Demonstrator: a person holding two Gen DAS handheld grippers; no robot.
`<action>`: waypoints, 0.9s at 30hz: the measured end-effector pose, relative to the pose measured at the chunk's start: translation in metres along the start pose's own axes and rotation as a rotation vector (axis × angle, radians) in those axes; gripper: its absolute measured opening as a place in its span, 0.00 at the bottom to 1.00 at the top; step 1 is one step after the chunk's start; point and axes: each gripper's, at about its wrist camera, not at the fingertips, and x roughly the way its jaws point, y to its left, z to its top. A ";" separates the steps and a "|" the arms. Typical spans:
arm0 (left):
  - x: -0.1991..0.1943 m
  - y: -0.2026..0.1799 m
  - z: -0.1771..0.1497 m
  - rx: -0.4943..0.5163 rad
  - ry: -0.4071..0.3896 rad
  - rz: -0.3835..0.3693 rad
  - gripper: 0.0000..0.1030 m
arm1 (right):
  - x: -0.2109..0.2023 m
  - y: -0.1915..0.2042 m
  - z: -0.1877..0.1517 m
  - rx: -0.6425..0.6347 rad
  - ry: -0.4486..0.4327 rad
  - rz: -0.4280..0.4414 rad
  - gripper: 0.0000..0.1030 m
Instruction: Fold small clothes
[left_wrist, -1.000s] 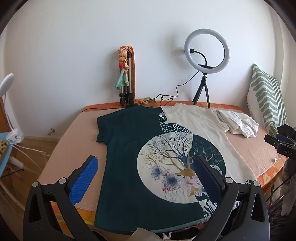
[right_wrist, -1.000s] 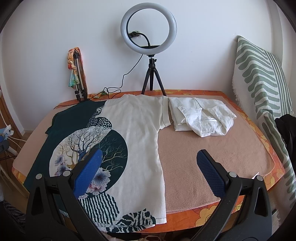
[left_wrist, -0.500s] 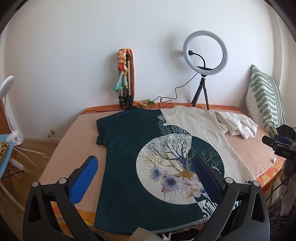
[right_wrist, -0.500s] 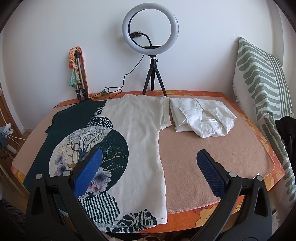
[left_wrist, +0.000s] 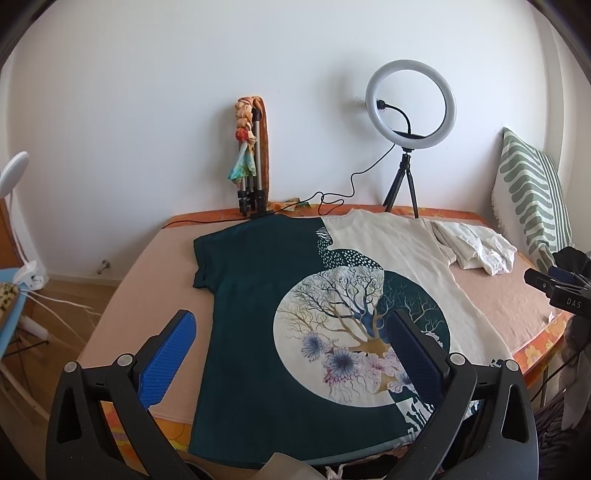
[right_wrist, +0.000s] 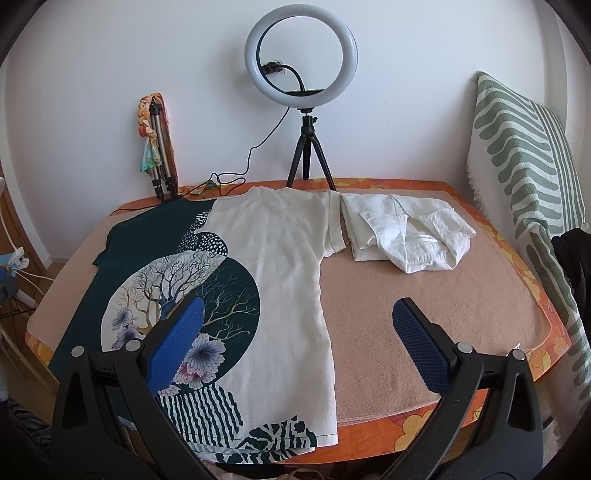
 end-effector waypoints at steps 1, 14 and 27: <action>0.000 0.000 0.000 -0.001 0.000 0.000 0.99 | 0.000 0.000 0.000 0.001 0.000 0.001 1.00; 0.000 0.001 0.000 -0.002 0.007 -0.001 0.99 | 0.001 0.003 0.000 -0.001 0.000 0.003 1.00; 0.004 0.006 0.000 0.005 0.013 0.009 0.99 | 0.002 0.006 0.000 -0.004 -0.001 0.001 1.00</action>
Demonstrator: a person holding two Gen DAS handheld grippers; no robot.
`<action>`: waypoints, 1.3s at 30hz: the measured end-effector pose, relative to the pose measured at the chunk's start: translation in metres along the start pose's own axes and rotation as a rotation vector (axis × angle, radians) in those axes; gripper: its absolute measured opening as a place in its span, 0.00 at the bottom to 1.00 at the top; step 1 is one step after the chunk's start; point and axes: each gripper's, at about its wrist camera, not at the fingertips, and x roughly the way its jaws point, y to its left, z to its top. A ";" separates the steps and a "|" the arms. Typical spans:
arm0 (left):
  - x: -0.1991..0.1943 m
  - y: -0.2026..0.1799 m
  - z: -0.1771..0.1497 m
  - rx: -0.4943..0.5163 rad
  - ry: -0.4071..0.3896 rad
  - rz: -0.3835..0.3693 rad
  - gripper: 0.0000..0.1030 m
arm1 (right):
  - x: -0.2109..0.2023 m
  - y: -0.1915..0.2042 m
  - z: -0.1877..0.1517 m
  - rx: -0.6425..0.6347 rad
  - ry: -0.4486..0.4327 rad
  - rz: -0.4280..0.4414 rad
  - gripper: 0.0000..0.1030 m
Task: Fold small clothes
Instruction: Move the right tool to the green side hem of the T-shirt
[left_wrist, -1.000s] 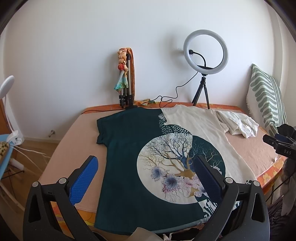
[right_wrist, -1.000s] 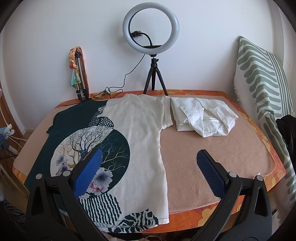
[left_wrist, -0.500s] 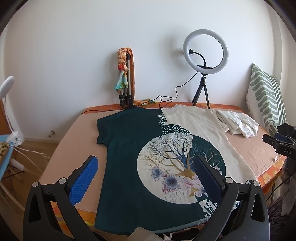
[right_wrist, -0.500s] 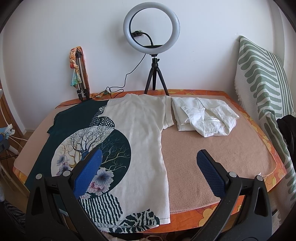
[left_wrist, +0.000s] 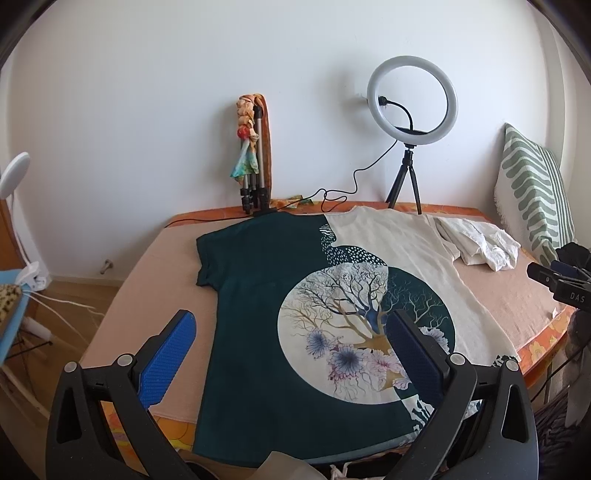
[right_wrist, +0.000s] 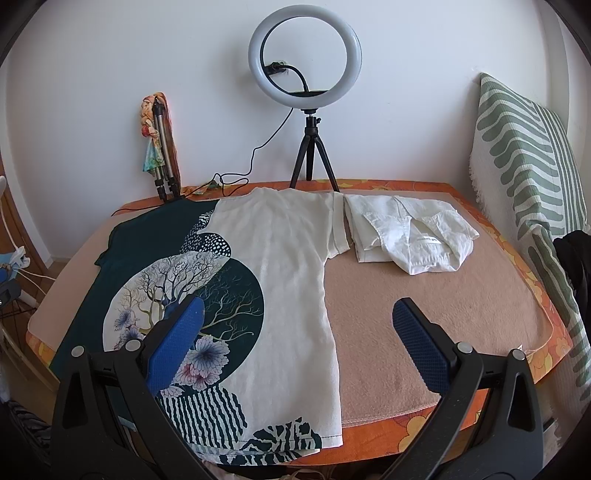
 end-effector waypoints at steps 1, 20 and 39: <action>0.000 0.000 0.000 0.000 0.001 0.000 0.99 | 0.000 -0.001 0.000 0.001 0.000 0.002 1.00; 0.011 0.057 -0.031 -0.112 0.091 0.007 0.99 | -0.003 0.025 0.016 -0.065 0.012 0.058 1.00; 0.040 0.112 -0.129 -0.413 0.380 -0.114 0.65 | 0.029 0.189 0.105 -0.228 0.083 0.433 1.00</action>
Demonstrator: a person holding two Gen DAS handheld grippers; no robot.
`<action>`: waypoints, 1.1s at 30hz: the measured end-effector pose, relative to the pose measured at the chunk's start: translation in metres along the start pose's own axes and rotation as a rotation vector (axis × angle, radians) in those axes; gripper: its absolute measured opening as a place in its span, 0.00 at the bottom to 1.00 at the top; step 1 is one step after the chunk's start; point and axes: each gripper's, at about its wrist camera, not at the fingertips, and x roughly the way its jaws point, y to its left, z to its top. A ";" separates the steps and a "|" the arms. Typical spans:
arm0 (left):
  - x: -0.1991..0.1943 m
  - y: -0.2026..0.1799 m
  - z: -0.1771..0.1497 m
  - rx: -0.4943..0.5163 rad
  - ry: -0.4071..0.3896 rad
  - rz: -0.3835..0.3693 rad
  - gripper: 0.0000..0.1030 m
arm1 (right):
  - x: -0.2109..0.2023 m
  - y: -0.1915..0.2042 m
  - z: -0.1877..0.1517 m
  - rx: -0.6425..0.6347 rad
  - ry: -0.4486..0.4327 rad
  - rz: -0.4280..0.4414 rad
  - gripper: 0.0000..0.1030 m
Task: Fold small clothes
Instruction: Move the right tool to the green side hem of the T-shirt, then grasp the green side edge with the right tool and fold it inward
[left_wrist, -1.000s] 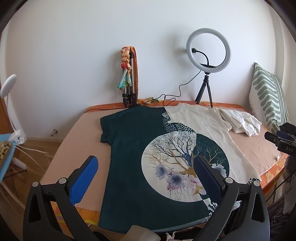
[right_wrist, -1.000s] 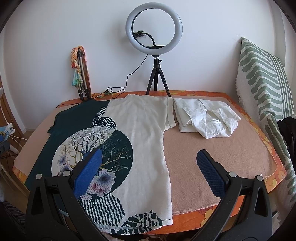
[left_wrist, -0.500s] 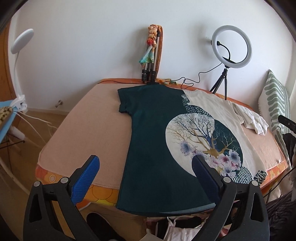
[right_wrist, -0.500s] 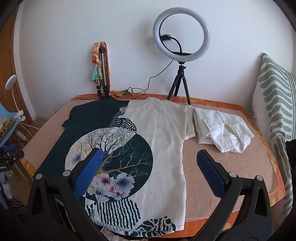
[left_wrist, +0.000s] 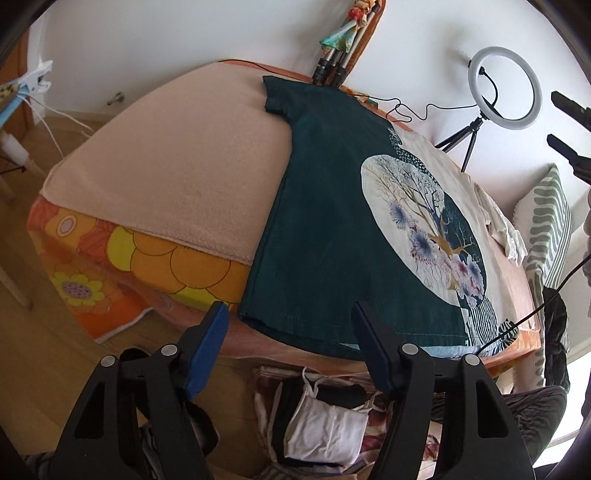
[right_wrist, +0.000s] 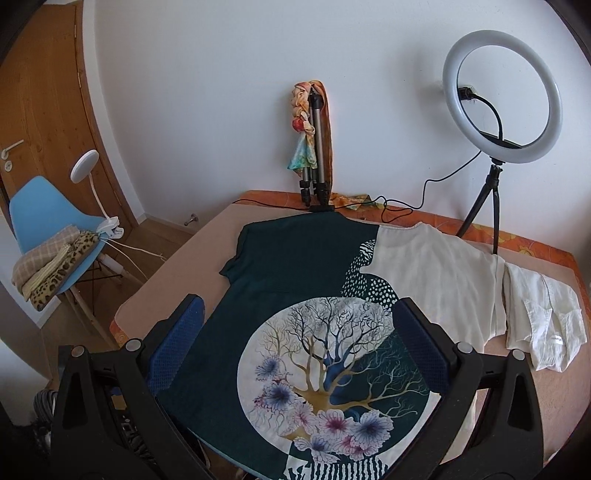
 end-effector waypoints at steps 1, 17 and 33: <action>0.002 0.004 -0.002 -0.018 0.007 -0.005 0.65 | 0.008 0.007 0.008 -0.006 0.007 0.014 1.00; 0.013 0.022 0.002 -0.162 -0.023 -0.033 0.53 | 0.211 0.086 0.076 0.060 0.250 0.100 0.89; 0.019 0.027 0.001 -0.182 -0.028 -0.139 0.11 | 0.387 0.121 0.069 0.051 0.404 0.004 0.84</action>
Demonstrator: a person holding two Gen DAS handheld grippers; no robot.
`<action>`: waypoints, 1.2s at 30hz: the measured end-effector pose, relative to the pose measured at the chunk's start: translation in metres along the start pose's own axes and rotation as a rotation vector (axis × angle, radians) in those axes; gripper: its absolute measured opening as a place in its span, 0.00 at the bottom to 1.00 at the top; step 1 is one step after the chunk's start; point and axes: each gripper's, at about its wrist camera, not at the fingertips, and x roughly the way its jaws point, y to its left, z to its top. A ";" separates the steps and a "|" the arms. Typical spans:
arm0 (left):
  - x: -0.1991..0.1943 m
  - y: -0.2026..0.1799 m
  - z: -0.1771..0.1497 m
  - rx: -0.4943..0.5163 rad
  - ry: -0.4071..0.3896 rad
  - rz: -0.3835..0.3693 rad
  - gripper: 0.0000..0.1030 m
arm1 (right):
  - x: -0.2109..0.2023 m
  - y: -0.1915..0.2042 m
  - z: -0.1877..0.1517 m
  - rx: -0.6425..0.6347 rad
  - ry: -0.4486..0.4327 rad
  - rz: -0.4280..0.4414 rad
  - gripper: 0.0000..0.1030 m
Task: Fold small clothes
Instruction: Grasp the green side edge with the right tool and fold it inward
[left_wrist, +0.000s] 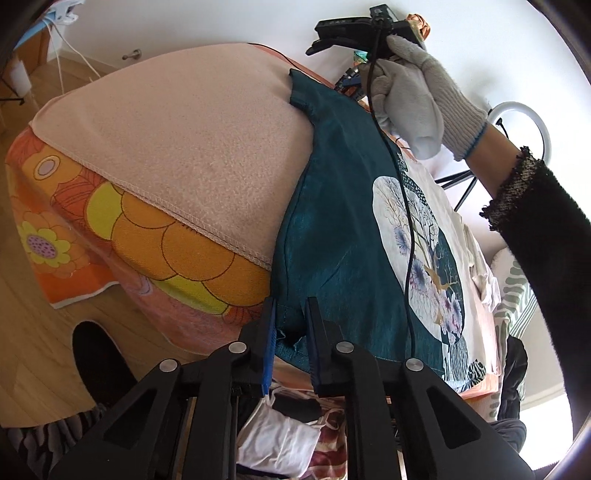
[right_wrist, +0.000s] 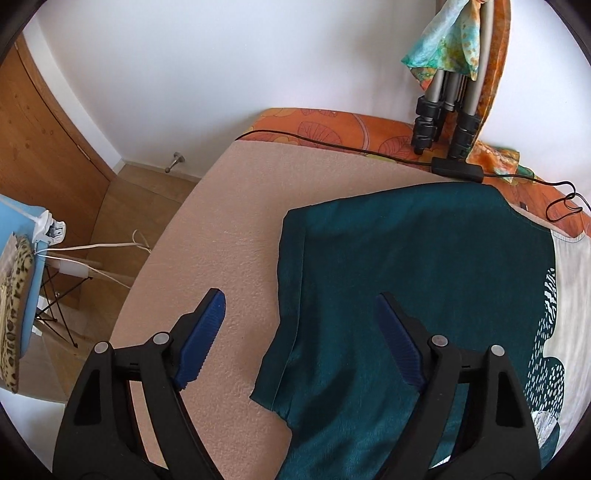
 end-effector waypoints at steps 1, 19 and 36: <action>0.000 -0.003 0.000 0.011 -0.006 -0.005 0.10 | 0.007 0.001 0.002 -0.002 0.005 -0.006 0.84; 0.007 -0.010 0.007 0.009 -0.032 -0.127 0.04 | 0.081 0.012 0.019 -0.143 0.080 -0.158 0.66; -0.003 -0.043 0.003 0.150 -0.073 -0.174 0.02 | 0.011 -0.046 0.024 -0.095 -0.030 -0.141 0.05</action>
